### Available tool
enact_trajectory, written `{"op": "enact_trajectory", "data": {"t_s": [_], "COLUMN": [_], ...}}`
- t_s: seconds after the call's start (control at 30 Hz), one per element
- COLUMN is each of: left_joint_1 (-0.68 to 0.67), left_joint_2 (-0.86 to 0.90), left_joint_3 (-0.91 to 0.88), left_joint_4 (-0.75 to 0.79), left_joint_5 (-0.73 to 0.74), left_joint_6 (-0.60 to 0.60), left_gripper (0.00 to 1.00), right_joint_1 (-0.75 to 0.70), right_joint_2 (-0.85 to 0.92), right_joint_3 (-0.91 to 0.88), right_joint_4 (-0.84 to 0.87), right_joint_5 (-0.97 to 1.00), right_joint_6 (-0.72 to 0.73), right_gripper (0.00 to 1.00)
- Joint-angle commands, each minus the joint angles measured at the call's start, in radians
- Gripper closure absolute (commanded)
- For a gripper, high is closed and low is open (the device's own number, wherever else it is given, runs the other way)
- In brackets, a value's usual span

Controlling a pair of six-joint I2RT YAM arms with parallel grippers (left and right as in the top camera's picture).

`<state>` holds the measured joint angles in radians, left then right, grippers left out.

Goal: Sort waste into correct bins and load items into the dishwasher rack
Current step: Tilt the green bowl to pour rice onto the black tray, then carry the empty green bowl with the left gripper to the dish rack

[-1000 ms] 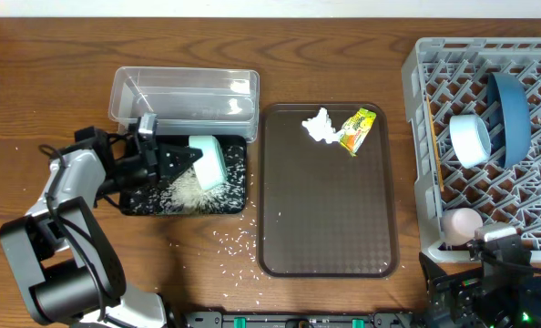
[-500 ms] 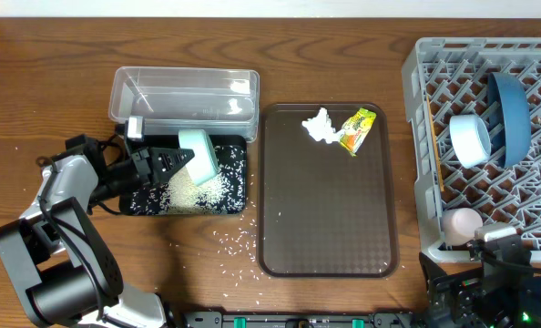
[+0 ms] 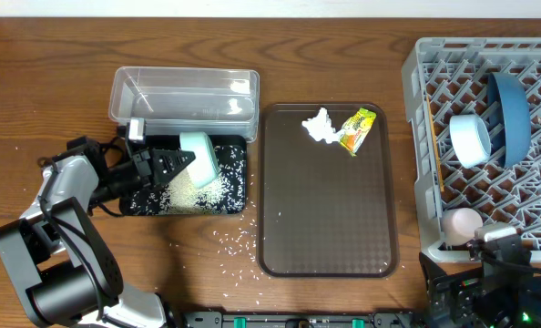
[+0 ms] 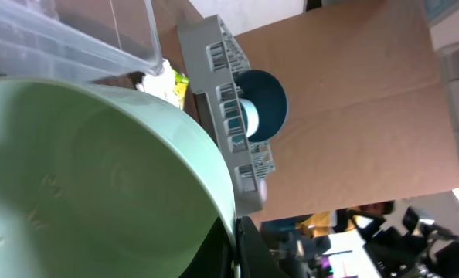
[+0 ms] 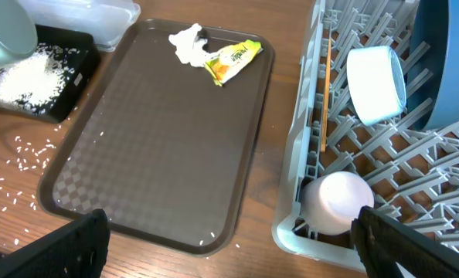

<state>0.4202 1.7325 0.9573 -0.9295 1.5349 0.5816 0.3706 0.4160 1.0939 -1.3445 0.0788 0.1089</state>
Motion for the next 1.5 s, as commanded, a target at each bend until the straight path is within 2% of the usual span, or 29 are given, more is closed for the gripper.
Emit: {"op": "enact_trajectory", "data": {"t_s": [0.0,0.1,0.17,0.27,0.5,0.63,0.7,0.73,0.87,1.0,1.1,1.27,1.4,1.47], "left_joint_1": [-0.026,-0.034,-0.041,-0.054,-0.115,-0.147,-0.166,-0.177,-0.236,-0.311,-0.398,-0.578,-0.700,-0.753], "left_joint_2": [-0.014,-0.014,-0.014,-0.020,-0.031,-0.031,-0.032,-0.033,-0.039,-0.040,-0.040,-0.014,0.044,0.087], "left_joint_3": [-0.003,-0.003,-0.003,-0.003,0.014,0.014,0.014,0.023,0.087,0.156,0.174,0.174,0.174,0.174], "left_joint_4": [0.010,0.026,0.018,0.012,0.029,0.050,0.092,0.122,0.212,0.355,0.583,1.075,1.460,1.594], "left_joint_5": [-0.039,-0.213,-0.162,0.039,0.003,-0.098,-0.003,0.036,0.029,-0.084,-0.227,-0.385,-0.473,-0.534], "left_joint_6": [0.035,-0.069,-0.068,-0.006,-0.010,-0.053,-0.095,-0.133,-0.287,-0.512,-0.791,-1.222,-1.491,-1.597], "left_gripper": [0.94,0.94,0.94,0.94,0.94,0.94,0.94,0.94,0.94,0.94,0.94,0.94,0.94,0.94], "right_joint_1": [0.009,0.009,0.009,0.009,0.009,0.009,0.009,0.009,0.009,0.009,0.009,0.009,0.009,0.009], "right_joint_2": [-0.003,-0.003,-0.003,-0.003,-0.003,-0.003,-0.003,-0.003,-0.003,-0.003,-0.003,-0.003,-0.003,-0.003], "right_joint_3": [0.008,0.008,0.008,0.008,0.008,0.008,0.008,0.008,0.008,0.008,0.008,0.008,0.008,0.008], "right_joint_4": [-0.002,-0.002,-0.002,-0.002,-0.002,-0.002,-0.002,-0.002,-0.002,-0.002,-0.002,-0.002,-0.002,-0.002], "right_joint_5": [0.003,0.003,0.003,0.003,0.003,0.003,0.003,0.003,0.003,0.003,0.003,0.003,0.003,0.003], "right_joint_6": [-0.013,-0.013,-0.013,-0.013,-0.013,-0.013,-0.013,-0.013,-0.013,-0.013,-0.013,-0.013,-0.013,-0.013], "right_gripper": [0.01,0.01,0.01,0.01,0.01,0.01,0.01,0.01,0.01,0.01,0.01,0.01,0.01,0.01]}}
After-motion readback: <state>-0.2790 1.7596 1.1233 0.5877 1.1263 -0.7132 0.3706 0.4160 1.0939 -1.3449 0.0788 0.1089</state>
